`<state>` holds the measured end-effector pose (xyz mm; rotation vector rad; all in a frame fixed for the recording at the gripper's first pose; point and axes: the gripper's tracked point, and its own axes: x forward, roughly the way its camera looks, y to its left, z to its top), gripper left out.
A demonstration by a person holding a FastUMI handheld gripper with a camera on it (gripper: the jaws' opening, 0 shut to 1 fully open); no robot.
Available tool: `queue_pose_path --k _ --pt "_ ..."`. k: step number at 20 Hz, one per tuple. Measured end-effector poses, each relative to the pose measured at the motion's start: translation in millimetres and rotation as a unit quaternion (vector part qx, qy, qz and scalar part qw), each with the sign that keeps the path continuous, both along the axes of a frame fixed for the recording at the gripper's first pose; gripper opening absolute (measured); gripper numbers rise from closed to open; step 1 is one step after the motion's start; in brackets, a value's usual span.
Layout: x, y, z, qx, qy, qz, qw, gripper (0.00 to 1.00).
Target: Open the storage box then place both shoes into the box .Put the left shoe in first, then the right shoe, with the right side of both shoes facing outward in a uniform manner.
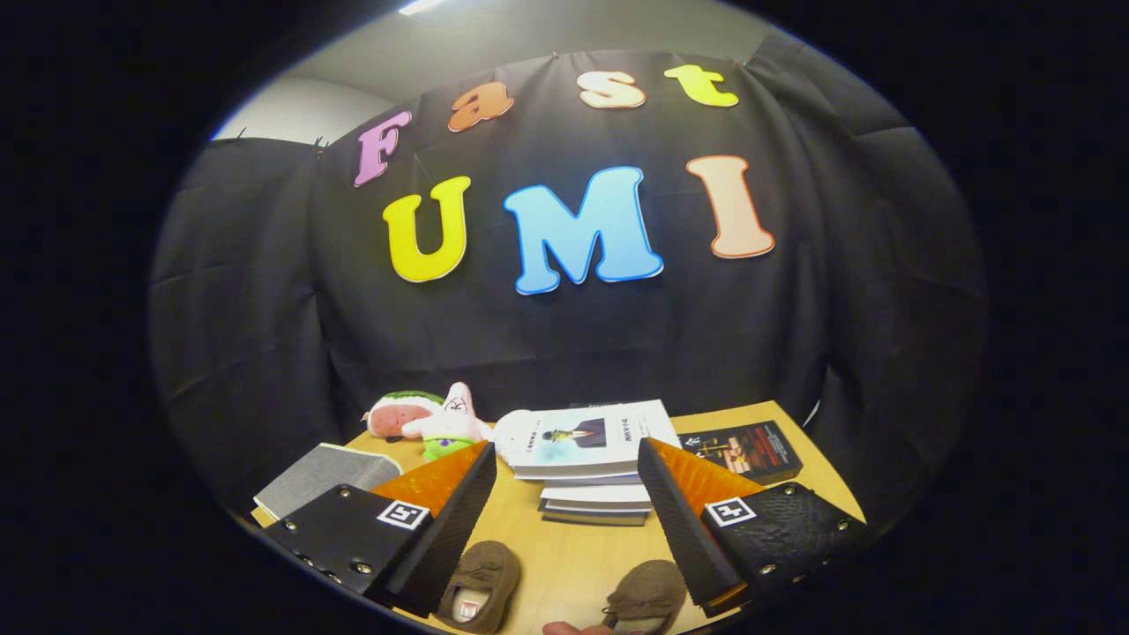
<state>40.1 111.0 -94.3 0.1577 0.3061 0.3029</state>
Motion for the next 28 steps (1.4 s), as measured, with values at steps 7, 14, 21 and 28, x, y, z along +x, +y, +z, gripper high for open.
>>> queue_pose_path --k 7,14,21,28 --pt "-2 74 -38 0.039 0.064 0.103 0.992 0.98" --pt "-22 157 -74 0.106 0.157 0.223 0.956 0.98" --pt "-56 226 -119 0.205 0.3 0.33 0.871 0.96" --pt "-72 255 -147 0.234 0.365 0.365 0.824 0.96"
